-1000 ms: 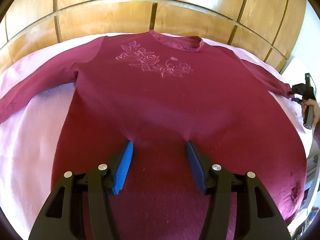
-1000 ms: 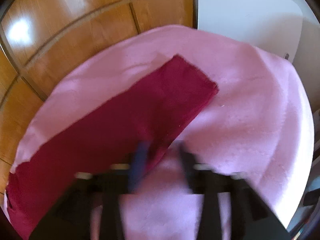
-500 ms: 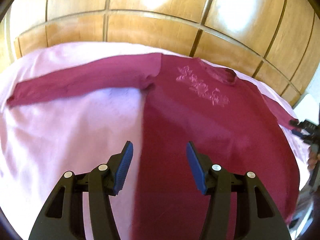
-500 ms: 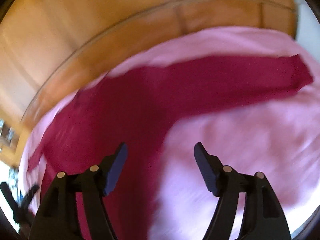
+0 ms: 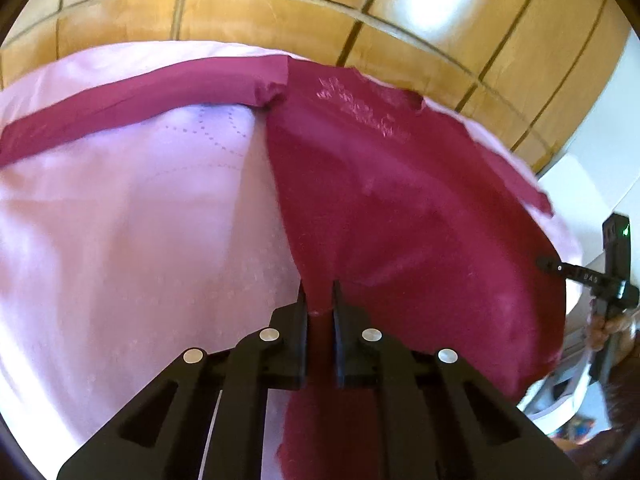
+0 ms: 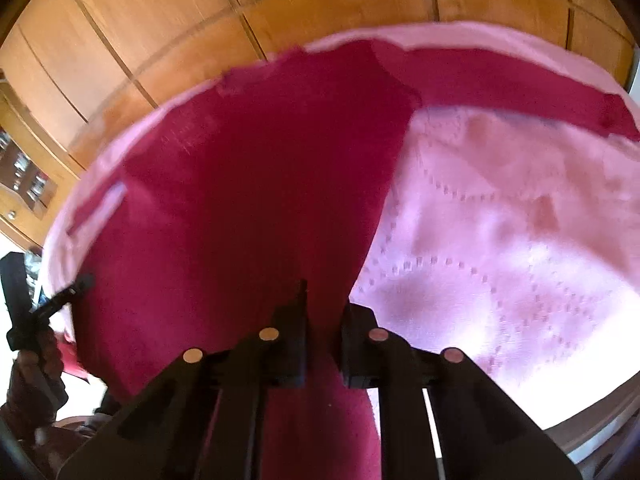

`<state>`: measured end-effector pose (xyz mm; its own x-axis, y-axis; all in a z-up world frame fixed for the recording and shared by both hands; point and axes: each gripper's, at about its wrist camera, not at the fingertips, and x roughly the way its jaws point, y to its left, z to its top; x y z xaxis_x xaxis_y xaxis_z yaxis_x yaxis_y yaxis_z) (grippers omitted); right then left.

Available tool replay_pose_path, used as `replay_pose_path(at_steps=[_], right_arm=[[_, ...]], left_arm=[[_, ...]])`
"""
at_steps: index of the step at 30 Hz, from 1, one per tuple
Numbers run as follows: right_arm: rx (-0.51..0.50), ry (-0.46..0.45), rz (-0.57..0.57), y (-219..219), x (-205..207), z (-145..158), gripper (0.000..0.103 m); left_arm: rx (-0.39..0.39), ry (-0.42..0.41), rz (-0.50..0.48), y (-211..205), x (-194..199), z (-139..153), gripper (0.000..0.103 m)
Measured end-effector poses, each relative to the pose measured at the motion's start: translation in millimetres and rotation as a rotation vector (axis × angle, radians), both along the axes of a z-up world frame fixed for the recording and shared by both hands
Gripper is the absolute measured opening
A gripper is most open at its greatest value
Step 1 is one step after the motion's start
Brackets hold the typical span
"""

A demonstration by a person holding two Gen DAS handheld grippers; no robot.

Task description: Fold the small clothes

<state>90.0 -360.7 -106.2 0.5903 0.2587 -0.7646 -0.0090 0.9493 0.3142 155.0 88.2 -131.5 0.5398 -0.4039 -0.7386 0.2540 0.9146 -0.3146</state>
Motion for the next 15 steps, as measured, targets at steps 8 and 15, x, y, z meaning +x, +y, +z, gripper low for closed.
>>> replay_pose_path(at_steps=[8,15], right_arm=[[0.004,0.065,-0.021,-10,3,-24,0.023],[0.104,0.004,-0.096,-37,0,-7,0.059]], left_arm=[[-0.010,0.091,0.033,12,-11,-10,0.010],[0.117,-0.137,-0.008,-23,8,36,0.010]])
